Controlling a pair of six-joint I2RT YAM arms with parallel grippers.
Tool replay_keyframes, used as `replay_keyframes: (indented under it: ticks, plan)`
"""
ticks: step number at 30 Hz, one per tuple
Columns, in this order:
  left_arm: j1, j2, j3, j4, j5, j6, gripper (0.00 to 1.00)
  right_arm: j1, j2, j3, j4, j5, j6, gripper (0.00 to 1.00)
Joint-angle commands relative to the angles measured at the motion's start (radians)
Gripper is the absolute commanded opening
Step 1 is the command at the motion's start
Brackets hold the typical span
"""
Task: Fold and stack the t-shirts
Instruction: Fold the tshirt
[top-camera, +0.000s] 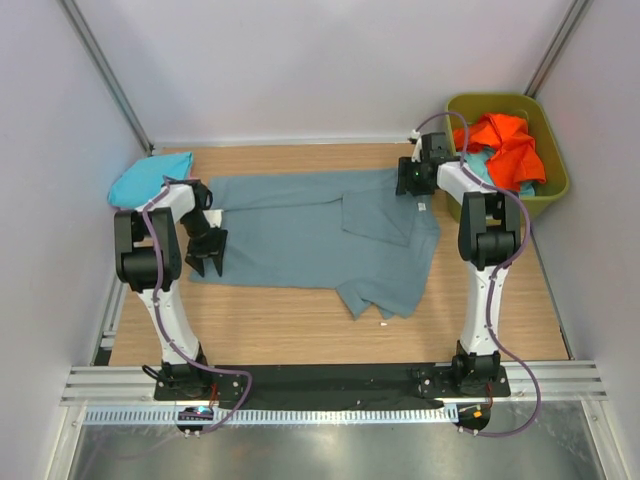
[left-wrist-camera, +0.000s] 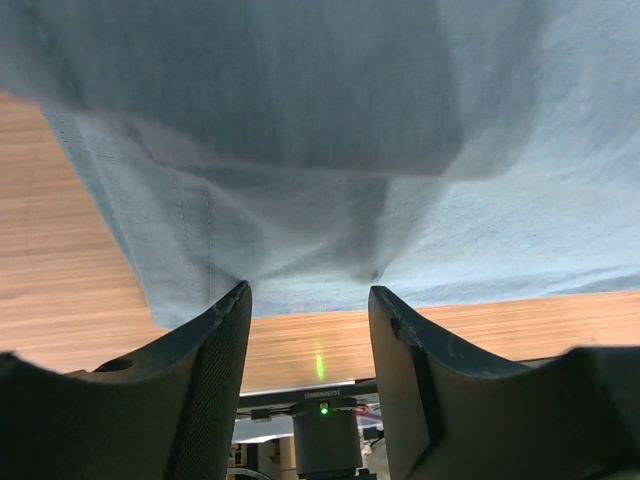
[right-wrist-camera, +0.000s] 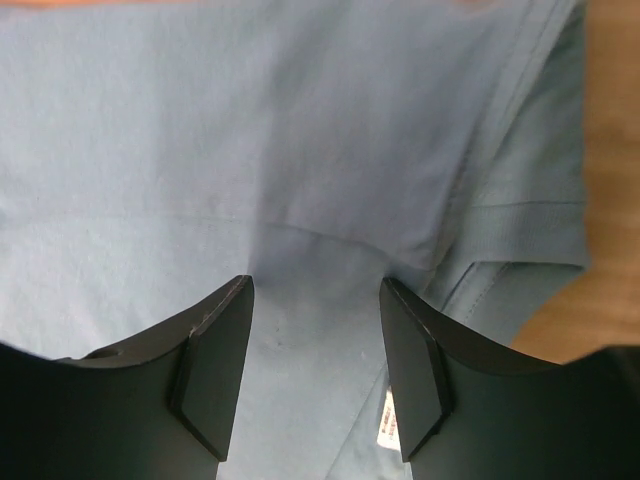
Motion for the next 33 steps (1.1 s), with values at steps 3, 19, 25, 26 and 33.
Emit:
replay_keyframes:
  ticks: [3,19,25,26,33]
  plan:
    - [0.004,-0.046,-0.024,0.019,-0.060,0.006,0.52,-0.004,0.101,0.153,-0.007,0.014,-0.015,0.60]
    - [0.005,-0.089,-0.004,0.006,-0.049,0.012,0.53,-0.004,0.239,0.359,-0.015,0.023,-0.019,0.60]
    - [0.005,-0.210,0.134,-0.044,0.065,0.062,0.53,-0.005,-0.043,0.241,-0.015,0.064,-0.080,0.60]
    - [0.005,-0.245,0.170,-0.048,0.101,0.076,0.53,-0.004,-0.142,0.176,-0.006,0.081,-0.111,0.60]
    - [-0.026,-0.299,0.163,-0.011,0.178,0.101,0.55,0.018,-0.555,-0.276,0.061,-0.047,-0.290,0.62]
